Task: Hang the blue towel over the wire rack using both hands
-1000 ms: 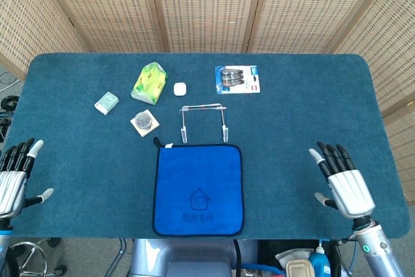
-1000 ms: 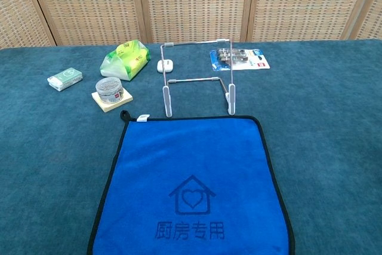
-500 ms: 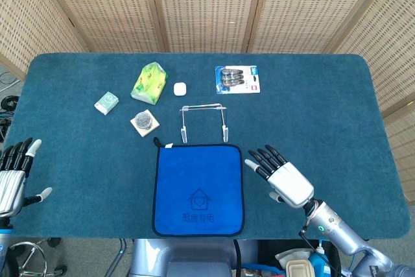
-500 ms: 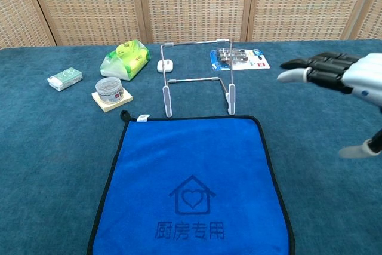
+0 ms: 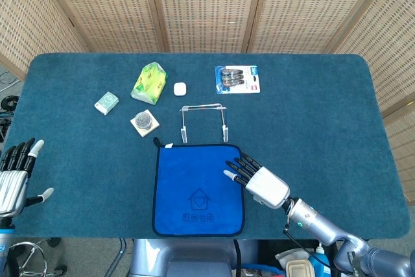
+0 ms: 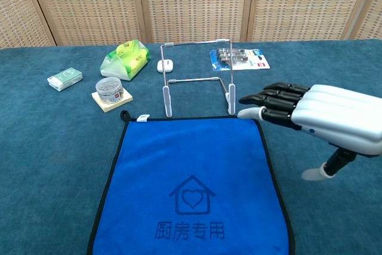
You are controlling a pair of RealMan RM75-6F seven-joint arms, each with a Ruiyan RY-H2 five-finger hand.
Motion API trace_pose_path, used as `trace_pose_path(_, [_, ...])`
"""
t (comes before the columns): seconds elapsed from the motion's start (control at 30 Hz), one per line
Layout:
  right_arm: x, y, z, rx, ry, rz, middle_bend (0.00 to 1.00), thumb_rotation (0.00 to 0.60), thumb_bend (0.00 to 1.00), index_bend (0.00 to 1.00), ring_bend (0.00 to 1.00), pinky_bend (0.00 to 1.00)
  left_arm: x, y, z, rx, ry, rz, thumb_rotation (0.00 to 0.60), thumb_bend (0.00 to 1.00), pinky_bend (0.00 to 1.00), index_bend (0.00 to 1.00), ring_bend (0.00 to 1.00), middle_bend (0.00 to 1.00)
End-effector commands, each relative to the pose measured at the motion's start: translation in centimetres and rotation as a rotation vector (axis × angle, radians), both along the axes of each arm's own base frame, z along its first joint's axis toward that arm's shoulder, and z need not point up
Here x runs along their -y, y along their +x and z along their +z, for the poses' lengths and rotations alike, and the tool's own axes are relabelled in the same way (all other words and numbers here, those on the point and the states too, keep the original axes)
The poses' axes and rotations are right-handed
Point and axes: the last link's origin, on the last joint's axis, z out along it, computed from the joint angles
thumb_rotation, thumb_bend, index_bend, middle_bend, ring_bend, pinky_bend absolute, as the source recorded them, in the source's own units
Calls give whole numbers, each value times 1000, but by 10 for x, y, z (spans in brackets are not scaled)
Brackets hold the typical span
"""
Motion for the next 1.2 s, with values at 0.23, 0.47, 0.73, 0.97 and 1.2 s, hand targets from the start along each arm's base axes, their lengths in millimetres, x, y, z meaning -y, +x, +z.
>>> trace_pose_path(0.23, [7, 4, -19, -86, -14, 57, 0, 600, 0, 8, 0, 0, -2, -2, -1, 1, -4, 8, 600, 88, 33, 0, 0, 0])
trace_pose_path(0.47, [14, 10, -28, -115, -21, 68, 0, 600, 0, 8, 0, 0, -3, -3, -2, 1, -12, 13, 600, 88, 33, 0, 0, 0])
trace_pose_path(0.73, [18, 10, -36, -137, -19, 59, 0, 600, 0, 9, 0, 0, -4, -4, -2, 4, -13, 20, 600, 88, 33, 0, 0, 0])
trace_pose_path(0.97, [19, 19, -43, -147, -26, 83, 0, 600, 0, 10, 0, 0, -5, -5, -2, 6, -18, 25, 600, 89, 33, 0, 0, 0])
trace_pose_path(1.2, [20, 24, -48, -167, -28, 97, 0, 600, 0, 12, 0, 0, -5, -5, -1, 10, -16, 28, 600, 91, 33, 0, 0, 0])
